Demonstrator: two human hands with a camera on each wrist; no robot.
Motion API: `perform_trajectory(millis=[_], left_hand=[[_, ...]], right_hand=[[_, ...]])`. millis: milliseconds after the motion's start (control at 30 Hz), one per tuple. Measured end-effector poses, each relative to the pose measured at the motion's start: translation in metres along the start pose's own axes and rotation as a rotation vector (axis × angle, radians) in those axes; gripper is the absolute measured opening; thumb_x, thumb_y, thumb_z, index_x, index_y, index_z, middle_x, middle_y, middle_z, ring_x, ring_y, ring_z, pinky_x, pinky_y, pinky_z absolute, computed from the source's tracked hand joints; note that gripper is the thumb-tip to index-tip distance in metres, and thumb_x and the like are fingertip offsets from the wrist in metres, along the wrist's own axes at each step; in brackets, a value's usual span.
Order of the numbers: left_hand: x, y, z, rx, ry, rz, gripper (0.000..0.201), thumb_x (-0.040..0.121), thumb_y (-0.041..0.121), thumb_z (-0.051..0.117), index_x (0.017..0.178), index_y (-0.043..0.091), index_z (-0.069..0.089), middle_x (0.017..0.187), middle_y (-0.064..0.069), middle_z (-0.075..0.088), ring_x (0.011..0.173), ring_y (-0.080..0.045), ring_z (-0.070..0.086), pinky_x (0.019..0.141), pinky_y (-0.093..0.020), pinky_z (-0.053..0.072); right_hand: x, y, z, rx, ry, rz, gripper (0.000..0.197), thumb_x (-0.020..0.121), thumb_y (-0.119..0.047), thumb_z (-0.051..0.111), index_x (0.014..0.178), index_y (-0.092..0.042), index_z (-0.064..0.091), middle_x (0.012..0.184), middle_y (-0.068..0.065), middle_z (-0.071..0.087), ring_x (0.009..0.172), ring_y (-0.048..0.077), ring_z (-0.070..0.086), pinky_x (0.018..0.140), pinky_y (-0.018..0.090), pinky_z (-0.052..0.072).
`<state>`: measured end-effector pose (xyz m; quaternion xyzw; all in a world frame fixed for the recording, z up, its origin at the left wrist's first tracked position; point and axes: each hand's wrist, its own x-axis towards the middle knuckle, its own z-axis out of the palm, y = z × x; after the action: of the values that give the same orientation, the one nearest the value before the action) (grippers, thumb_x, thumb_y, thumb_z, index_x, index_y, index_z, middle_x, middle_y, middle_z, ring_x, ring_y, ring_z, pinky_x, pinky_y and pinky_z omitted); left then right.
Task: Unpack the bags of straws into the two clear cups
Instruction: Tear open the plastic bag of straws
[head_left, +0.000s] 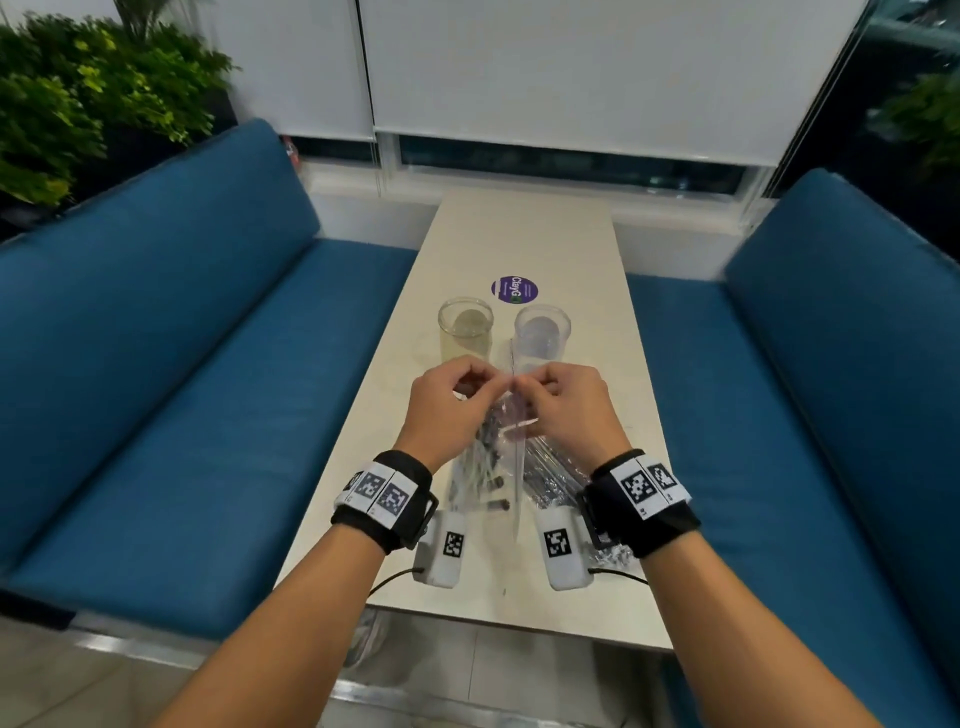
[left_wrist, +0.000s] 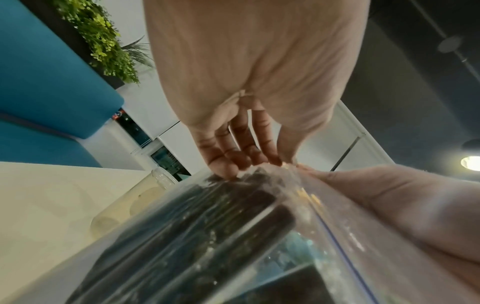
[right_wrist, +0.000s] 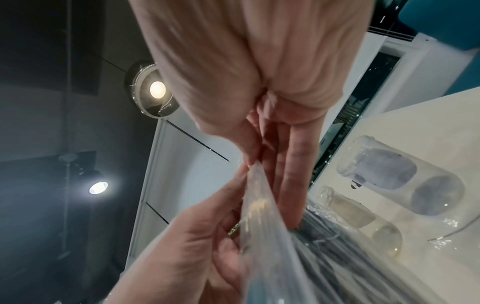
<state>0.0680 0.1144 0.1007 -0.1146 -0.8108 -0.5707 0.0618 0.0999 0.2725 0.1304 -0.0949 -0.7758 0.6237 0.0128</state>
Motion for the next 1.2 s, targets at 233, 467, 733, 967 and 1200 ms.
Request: perform_trajectory(millis=[233, 467, 733, 967, 1200], left_hand=[[0.001, 0.004, -0.003, -0.011, -0.027, -0.075, 0.016, 0.094, 0.013, 0.066, 0.079, 0.007, 0.07, 0.069, 0.001, 0.068, 0.066, -0.014, 0.059, 0.072, -0.042, 0.058], [0.013, -0.002, -0.031, -0.266, -0.082, -0.224, 0.03, 0.098, -0.001, 0.055, 0.07, 0.008, 0.063, 0.07, -0.009, 0.072, 0.064, -0.023, 0.067, 0.074, -0.046, 0.059], [0.018, -0.017, -0.043, -0.194, 0.029, -0.262, 0.013, 0.092, 0.017, 0.06, 0.082, 0.009, 0.058, 0.074, -0.01, 0.074, 0.071, -0.032, 0.068, 0.087, -0.064, 0.06], [0.0, -0.019, -0.043, -0.069, -0.099, -0.247, 0.041, 0.087, 0.056, 0.078, 0.097, 0.018, 0.07, 0.089, 0.003, 0.071, 0.076, -0.008, 0.062, 0.074, -0.025, 0.053], [0.007, -0.034, -0.055, -0.161, 0.011, -0.312, 0.01, 0.1, 0.02, 0.061, 0.09, 0.017, 0.062, 0.09, -0.012, 0.073, 0.084, -0.037, 0.077, 0.076, -0.05, 0.066]], right_hand=[[0.004, 0.006, 0.009, -0.007, -0.011, 0.018, 0.018, 0.094, -0.007, 0.063, 0.08, 0.0, 0.071, 0.069, 0.016, 0.073, 0.07, 0.04, 0.078, 0.064, 0.053, 0.067], [0.009, 0.012, 0.037, 0.042, 0.129, 0.051, 0.02, 0.088, -0.013, 0.06, 0.079, 0.001, 0.07, 0.085, 0.024, 0.078, 0.075, 0.041, 0.078, 0.07, 0.06, 0.066], [-0.009, 0.013, 0.056, -0.242, 0.014, -0.052, 0.022, 0.089, -0.036, 0.078, 0.094, -0.015, 0.074, 0.09, 0.002, 0.08, 0.082, 0.021, 0.078, 0.073, 0.035, 0.062], [-0.007, 0.015, 0.058, 0.022, 0.097, -0.024, 0.015, 0.093, 0.002, 0.069, 0.103, -0.007, 0.075, 0.091, 0.023, 0.077, 0.076, 0.038, 0.08, 0.064, 0.053, 0.067], [0.002, 0.029, 0.059, 0.085, 0.136, 0.029, 0.014, 0.099, 0.004, 0.063, 0.102, -0.006, 0.072, 0.095, 0.015, 0.077, 0.064, 0.024, 0.076, 0.059, 0.04, 0.065]])
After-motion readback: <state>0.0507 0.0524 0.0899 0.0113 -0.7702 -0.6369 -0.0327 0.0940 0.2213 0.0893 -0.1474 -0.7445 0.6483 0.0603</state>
